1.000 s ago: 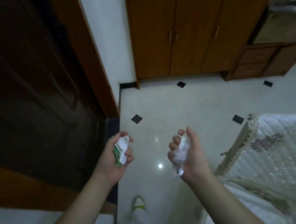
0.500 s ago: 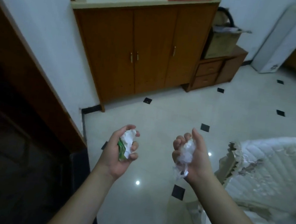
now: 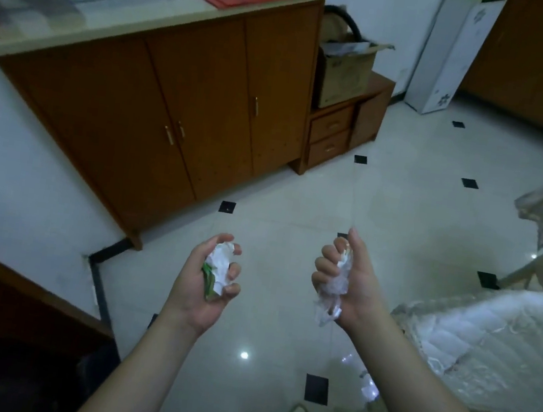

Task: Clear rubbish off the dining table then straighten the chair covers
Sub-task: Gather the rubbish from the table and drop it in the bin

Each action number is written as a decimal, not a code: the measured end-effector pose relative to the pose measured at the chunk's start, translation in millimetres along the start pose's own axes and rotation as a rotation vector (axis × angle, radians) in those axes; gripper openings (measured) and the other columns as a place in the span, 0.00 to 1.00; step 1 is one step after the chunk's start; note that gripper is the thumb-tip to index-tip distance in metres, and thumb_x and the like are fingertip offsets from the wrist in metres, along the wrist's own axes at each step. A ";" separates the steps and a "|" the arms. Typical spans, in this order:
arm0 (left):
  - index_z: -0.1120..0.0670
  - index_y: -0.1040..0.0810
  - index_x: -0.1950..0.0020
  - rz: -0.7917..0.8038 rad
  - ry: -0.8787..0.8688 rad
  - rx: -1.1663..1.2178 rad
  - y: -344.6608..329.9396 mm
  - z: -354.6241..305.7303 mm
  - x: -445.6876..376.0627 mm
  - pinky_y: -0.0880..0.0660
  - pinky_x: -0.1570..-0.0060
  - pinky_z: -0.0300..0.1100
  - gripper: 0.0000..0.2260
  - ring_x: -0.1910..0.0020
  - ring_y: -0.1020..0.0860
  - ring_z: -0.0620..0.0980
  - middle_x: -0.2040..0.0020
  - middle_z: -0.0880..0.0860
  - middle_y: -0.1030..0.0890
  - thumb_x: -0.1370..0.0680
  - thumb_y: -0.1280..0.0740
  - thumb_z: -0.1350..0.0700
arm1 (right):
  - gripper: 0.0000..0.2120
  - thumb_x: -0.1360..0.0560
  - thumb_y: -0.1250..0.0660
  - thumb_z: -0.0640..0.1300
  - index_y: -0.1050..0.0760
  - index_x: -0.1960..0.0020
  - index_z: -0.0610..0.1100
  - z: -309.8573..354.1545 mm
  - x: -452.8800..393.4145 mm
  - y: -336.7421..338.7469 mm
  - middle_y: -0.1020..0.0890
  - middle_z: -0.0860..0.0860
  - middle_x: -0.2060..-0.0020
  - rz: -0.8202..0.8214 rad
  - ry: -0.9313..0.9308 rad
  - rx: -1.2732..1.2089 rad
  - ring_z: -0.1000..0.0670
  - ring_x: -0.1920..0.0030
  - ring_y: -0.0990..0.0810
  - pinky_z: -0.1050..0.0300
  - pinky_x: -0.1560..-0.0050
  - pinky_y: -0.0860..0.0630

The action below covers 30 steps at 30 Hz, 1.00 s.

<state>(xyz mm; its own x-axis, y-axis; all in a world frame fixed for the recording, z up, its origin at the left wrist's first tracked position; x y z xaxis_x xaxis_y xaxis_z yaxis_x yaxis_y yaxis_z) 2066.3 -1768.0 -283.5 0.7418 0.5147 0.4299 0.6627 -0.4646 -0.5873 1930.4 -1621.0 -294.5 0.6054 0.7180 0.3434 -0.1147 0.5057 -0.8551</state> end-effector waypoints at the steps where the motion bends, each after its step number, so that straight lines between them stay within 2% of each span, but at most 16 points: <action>1: 0.53 0.23 0.51 0.009 0.001 -0.001 -8.8 -4.9 -12.2 0.39 0.77 0.32 0.10 0.73 0.32 0.46 0.60 0.52 0.24 0.29 0.35 0.51 | 0.15 0.32 0.29 0.54 0.32 0.68 0.48 9.6 -11.7 -2.6 0.35 0.54 0.75 -0.006 0.009 0.001 0.56 0.79 0.37 0.65 0.80 0.36; 6: 0.53 0.23 0.52 0.051 0.020 -0.006 -39.9 -24.8 -68.6 0.39 0.78 0.32 0.09 0.73 0.32 0.45 0.61 0.52 0.24 0.29 0.36 0.52 | 0.20 0.41 0.20 0.53 0.31 0.66 0.48 45.8 -63.4 -12.6 0.35 0.53 0.73 0.061 0.040 0.010 0.55 0.78 0.37 0.64 0.79 0.35; 12: 0.53 0.23 0.53 0.107 0.069 -0.004 -54.1 -56.3 -146.9 0.40 0.79 0.31 0.09 0.74 0.33 0.45 0.61 0.52 0.25 0.30 0.36 0.52 | 0.22 0.44 0.20 0.54 0.32 0.65 0.49 61.0 -134.4 -24.7 0.36 0.54 0.73 0.011 0.106 0.011 0.55 0.76 0.38 0.63 0.77 0.36; 19: 0.52 0.22 0.53 0.207 0.104 0.018 -58.8 -113.8 -247.3 0.39 0.79 0.32 0.09 0.73 0.32 0.45 0.60 0.52 0.25 0.30 0.35 0.52 | 0.23 0.46 0.19 0.55 0.31 0.66 0.49 68.3 -226.8 -70.4 0.36 0.54 0.73 -0.015 0.169 0.076 0.55 0.76 0.38 0.63 0.77 0.35; 23: 0.53 0.23 0.53 0.256 0.154 0.051 -85.4 -125.8 -300.9 0.39 0.79 0.32 0.09 0.74 0.32 0.45 0.61 0.52 0.24 0.29 0.37 0.51 | 0.19 0.42 0.22 0.55 0.31 0.66 0.49 95.7 -247.2 -76.3 0.36 0.54 0.73 -0.082 0.239 0.094 0.55 0.76 0.37 0.63 0.78 0.35; 25: 0.53 0.23 0.53 0.299 0.196 0.042 -106.3 -122.0 -322.1 0.40 0.79 0.32 0.09 0.74 0.32 0.45 0.62 0.52 0.24 0.29 0.37 0.52 | 0.14 0.33 0.30 0.56 0.32 0.66 0.50 114.9 -249.2 -65.6 0.36 0.54 0.73 -0.160 0.290 0.081 0.55 0.77 0.37 0.64 0.78 0.35; 27: 0.53 0.23 0.53 0.358 0.243 0.025 -130.3 -113.7 -341.1 0.40 0.80 0.31 0.08 0.74 0.32 0.45 0.62 0.52 0.24 0.28 0.38 0.52 | 0.13 0.30 0.34 0.55 0.33 0.65 0.50 136.3 -250.8 -47.0 0.36 0.54 0.73 -0.222 0.342 0.036 0.56 0.77 0.38 0.64 0.78 0.35; 30: 0.53 0.23 0.53 0.434 0.298 -0.026 -172.8 -94.7 -369.3 0.41 0.80 0.32 0.08 0.74 0.32 0.45 0.62 0.51 0.24 0.28 0.38 0.52 | 0.19 0.40 0.22 0.54 0.32 0.65 0.49 179.1 -253.7 -19.4 0.36 0.54 0.72 -0.236 0.422 -0.049 0.55 0.76 0.37 0.64 0.77 0.34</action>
<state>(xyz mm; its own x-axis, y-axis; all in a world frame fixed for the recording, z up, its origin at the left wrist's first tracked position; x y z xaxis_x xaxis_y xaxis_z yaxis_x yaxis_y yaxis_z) 1687.5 -1946.0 -275.8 0.9431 0.0452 0.3294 0.2873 -0.6092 -0.7391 1637.9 -1727.3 -295.4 0.8783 0.3248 0.3509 0.0948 0.6010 -0.7936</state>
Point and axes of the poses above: each hand's wrist, its own x-axis away from the middle knuckle, its own y-axis out of the back of the hand, z = x × y, the point moved 3 cm from there along -x, towards the middle knuckle
